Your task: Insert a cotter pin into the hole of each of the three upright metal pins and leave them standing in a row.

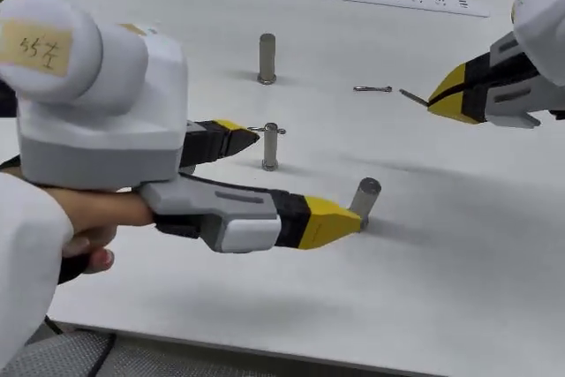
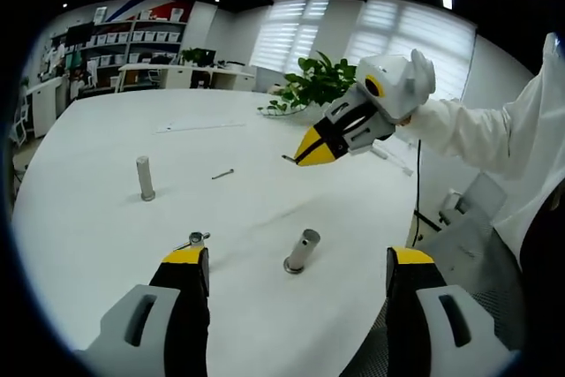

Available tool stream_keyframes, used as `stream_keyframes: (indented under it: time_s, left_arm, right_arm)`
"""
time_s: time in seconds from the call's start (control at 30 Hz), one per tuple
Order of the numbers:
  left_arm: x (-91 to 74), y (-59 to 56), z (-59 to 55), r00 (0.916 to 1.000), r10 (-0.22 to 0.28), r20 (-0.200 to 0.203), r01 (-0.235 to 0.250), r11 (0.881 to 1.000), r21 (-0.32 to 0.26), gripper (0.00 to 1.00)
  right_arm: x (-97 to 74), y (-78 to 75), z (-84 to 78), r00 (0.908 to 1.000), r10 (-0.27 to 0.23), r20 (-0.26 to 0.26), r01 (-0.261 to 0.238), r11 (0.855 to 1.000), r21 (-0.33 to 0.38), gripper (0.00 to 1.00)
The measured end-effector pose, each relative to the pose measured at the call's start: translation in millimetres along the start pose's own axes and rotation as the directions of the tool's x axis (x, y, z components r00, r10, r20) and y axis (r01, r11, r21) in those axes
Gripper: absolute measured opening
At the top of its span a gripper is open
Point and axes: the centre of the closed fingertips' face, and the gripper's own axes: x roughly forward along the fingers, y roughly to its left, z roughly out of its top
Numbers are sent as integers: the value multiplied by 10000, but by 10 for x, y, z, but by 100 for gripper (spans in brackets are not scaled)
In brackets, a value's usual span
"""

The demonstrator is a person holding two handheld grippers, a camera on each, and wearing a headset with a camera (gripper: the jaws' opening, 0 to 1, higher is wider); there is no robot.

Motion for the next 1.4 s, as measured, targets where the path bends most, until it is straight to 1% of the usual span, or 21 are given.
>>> stream_keyframes:
  time_s: [0.03, 0.1, 0.13, 0.3, 0.33, 0.5, 0.53, 0.6, 0.7, 0.73, 0.83, 1.07, 1.13, 1.2, 1.3, 1.4]
  left_arm:
    - [30, -15, 28, 9999, -118, 5, 118, 9999, 8, 79]
    - [69, -29, 64, 9997, -248, 1, 248, 9997, -70, 75]
    - [100, -38, 96, 9994, -332, 33, 333, 9994, -116, 74]
    - [204, -70, 182, 9984, -561, 39, 561, 9984, -116, 67]
    - [239, -89, 213, 9977, -671, 54, 672, 9977, -115, 65]
    - [337, -135, 272, 9957, -922, 39, 923, 9956, -187, 58]
    - [366, -150, 288, 9950, -997, 59, 998, 9947, -262, 56]
    - [412, -180, 309, 9939, -1103, 75, 1105, 9930, -412, 52]
    - [469, -211, 329, 9927, -1202, 74, 1204, 9916, -470, 50]
    - [482, -230, 334, 9921, -1251, 79, 1253, 9908, -510, 47]
    - [532, -270, 332, 9909, -1348, 8, 1346, 9891, -602, 42]
    - [602, -316, 314, 9888, -1490, -113, 1477, 9862, -752, 35]
    - [614, -356, 298, 9880, -1536, -161, 1520, 9855, -749, 33]
    - [625, -325, 294, 9882, -1518, -178, 1501, 9859, -742, 29]
    - [644, -311, 286, 9872, -1582, -210, 1558, 9840, -862, 24]
    - [668, -280, 277, 9869, -1596, -258, 1565, 9831, -946, 22]
  right_arm:
    - [-25, 16, 25, 9998, -124, 125, 125, 9999, -16, 0]
    - [-51, 45, 38, 9996, -226, 174, 226, 9997, 7, 0]
    - [-70, 66, 59, 9991, -322, 291, 322, 9995, 24, 0]
    - [-117, 162, 79, 9976, -512, 464, 503, 9985, 206, 0]
    - [-134, 194, 95, 9964, -637, 566, 622, 9977, 274, 0]
    - [-166, 292, 129, 9936, -842, 755, 822, 9962, 285, 0]
    - [-169, 285, 132, 9915, -1027, 801, 1003, 9944, 329, 0]
    - [-168, 322, 138, 9893, -1129, 926, 1096, 9932, 404, 0]
    - [-167, 372, 153, 9876, -1215, 996, 1178, 9921, 426, 0]
    - [-166, 382, 156, 9871, -1230, 1025, 1188, 9919, 455, 0]
    - [-159, 425, 167, 9869, -1187, 1094, 1130, 9919, 574, 0]
    - [-133, 510, 161, 9889, -978, 1118, 913, 9939, 618, 0]
    - [-124, 518, 145, 9887, -1010, 1105, 943, 9935, 639, 0]
    - [-121, 528, 137, 9891, -992, 1093, 918, 9933, 705, 0]
    - [-124, 532, 127, 9891, -1016, 1068, 943, 9930, 714, 0]
    - [-137, 532, 117, 9892, -1038, 1038, 964, 9926, 737, 0]
